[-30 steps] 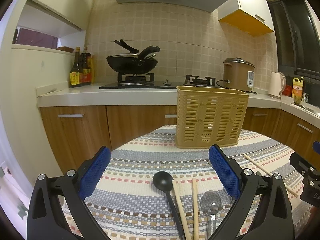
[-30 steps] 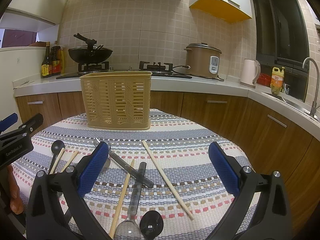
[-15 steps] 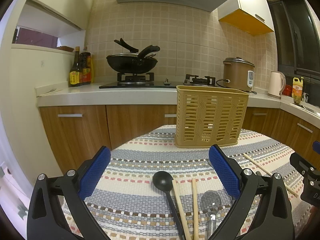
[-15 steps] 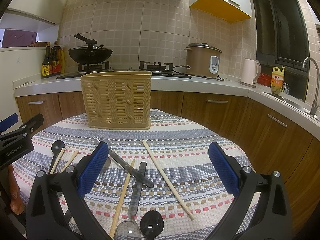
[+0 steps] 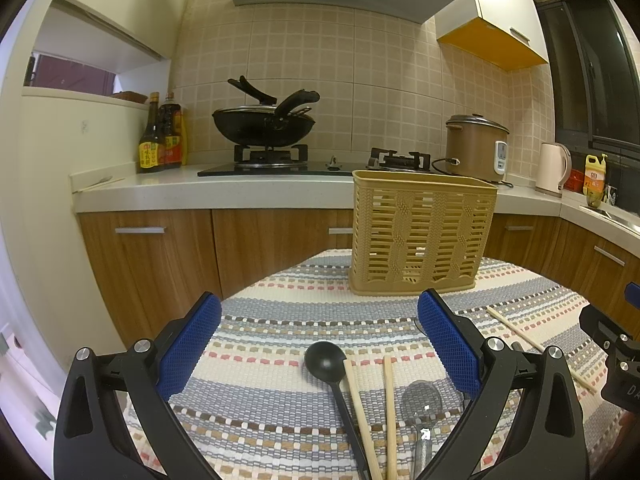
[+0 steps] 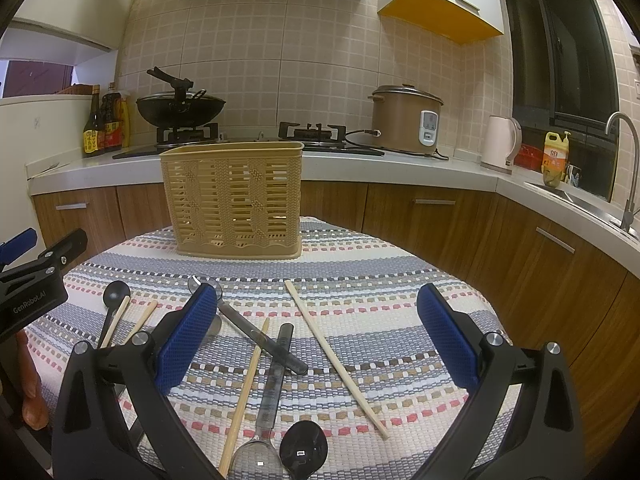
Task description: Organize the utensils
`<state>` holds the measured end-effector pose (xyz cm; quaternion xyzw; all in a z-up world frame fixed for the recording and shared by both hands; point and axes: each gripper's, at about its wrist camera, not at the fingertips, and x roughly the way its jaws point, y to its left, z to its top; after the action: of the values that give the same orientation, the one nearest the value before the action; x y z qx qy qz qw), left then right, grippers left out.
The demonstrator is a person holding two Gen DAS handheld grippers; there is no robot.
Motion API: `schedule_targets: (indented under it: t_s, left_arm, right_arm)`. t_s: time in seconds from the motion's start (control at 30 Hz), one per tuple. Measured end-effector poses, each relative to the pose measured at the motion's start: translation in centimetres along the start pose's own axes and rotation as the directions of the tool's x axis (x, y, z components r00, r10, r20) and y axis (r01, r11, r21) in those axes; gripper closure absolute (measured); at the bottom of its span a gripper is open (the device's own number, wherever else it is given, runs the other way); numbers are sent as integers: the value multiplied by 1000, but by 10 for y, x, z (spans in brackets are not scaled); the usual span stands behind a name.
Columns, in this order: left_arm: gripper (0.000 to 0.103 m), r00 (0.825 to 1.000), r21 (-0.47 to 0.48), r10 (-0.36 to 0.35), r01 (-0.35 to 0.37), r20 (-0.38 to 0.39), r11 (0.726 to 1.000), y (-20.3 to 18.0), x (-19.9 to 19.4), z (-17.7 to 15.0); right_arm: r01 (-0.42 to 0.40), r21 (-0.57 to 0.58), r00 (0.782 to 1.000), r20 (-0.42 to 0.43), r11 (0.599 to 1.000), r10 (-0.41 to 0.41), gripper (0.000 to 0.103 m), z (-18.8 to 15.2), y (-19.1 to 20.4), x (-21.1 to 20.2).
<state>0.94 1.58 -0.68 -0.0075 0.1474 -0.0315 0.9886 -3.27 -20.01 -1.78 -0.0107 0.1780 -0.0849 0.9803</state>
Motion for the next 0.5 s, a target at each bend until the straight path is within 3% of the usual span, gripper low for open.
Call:
schedule_targets:
  t_s: [0.5]
  left_arm:
    - [8,1000,-1,0,0,-2,1000,0,0,1]
  right_arm:
    - [2,-1,1000,-3,1000,-2,8,-1,1,1]
